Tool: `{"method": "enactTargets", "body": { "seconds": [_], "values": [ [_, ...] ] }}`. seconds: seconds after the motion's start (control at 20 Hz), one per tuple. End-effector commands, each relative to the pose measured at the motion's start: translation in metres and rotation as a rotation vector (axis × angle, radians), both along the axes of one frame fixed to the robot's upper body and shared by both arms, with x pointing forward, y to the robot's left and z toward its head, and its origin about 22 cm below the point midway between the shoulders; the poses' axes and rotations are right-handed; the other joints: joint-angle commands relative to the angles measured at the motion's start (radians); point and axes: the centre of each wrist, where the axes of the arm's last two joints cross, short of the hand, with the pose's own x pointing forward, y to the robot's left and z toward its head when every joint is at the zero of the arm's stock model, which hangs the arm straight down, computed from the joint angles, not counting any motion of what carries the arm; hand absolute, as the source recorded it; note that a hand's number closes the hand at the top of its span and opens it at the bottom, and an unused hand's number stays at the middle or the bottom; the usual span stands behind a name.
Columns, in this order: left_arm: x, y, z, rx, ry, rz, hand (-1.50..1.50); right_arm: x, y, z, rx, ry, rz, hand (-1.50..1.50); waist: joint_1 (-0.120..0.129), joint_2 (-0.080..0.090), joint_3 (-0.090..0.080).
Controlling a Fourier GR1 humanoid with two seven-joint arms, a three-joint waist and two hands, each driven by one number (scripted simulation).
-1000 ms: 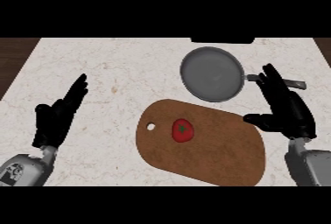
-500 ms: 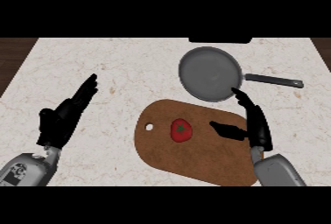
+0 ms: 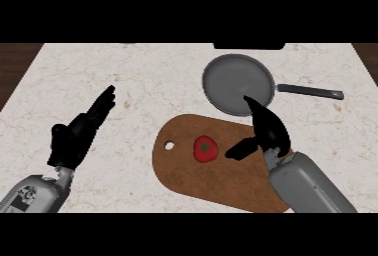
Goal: Pick the tomato from the cutting board and place it in the pan
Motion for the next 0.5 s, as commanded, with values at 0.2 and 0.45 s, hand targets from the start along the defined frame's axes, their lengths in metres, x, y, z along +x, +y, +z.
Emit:
{"method": "enactTargets", "body": {
  "seconds": [0.2, 0.45],
  "values": [
    [-0.001, 0.01, 0.005, 0.007, -0.02, -0.024, 0.0, 0.041, 0.044, 0.045, -0.172, 0.424, 0.173, -1.5, 0.03, 0.007, 0.0],
    [-0.001, 0.002, 0.0, -0.002, -0.009, -0.01, 0.0, 0.05, 0.08, 0.053, -0.176, 0.579, 0.237, -1.5, 0.012, 0.004, 0.001]
  ]
}}
